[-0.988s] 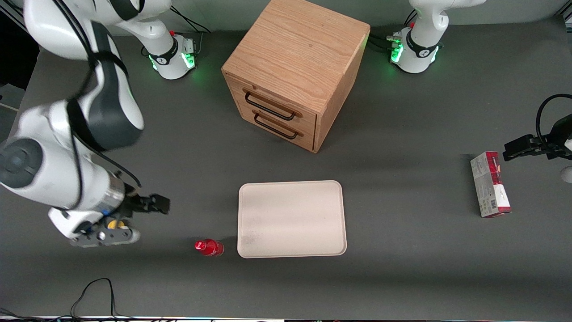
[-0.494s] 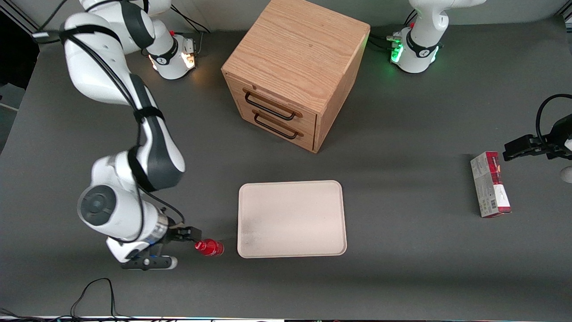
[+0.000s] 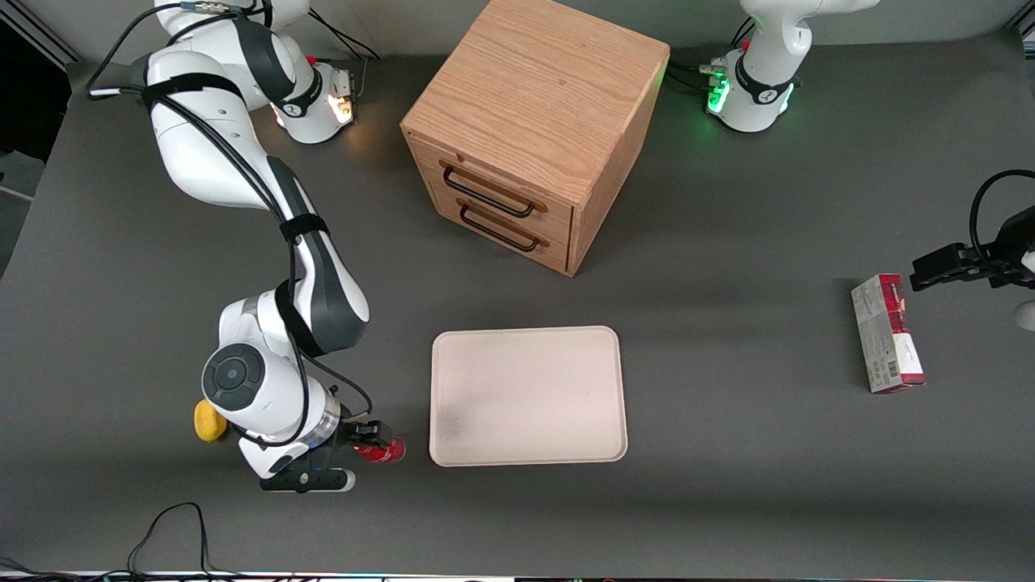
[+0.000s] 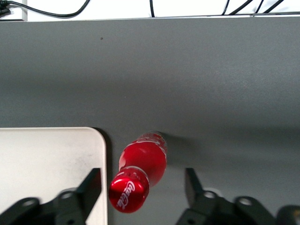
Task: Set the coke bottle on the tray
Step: 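Close the right gripper around the bottle's cap end, then carry the bottle with the right gripper onto the cream tray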
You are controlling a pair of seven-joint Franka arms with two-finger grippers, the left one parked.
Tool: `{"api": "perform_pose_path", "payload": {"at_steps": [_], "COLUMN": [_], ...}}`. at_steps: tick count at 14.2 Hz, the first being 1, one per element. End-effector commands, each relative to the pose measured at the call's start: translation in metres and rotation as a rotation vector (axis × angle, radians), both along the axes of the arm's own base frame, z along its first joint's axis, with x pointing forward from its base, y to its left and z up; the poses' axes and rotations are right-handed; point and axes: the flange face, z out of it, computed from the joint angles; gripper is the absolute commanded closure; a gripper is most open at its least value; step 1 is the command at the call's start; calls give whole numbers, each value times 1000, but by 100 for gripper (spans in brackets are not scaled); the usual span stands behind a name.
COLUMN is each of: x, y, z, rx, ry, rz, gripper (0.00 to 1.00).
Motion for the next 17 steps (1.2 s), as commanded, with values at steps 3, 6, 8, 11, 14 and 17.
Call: {"api": "perform_pose_path", "payload": {"at_steps": [3, 6, 8, 11, 14, 17], "x": [3, 2, -7, -35, -65, -76], "y": [4, 2, -2, -8, -1, 16], "z": [1, 13, 44, 124, 201, 236], "rx": [31, 22, -1, -18, -1, 19], "ry": [-10, -6, 41, 108, 96, 37], "rz": [-28, -25, -23, -9, 7, 46], "gripper": [65, 100, 100, 100, 100, 100]}}
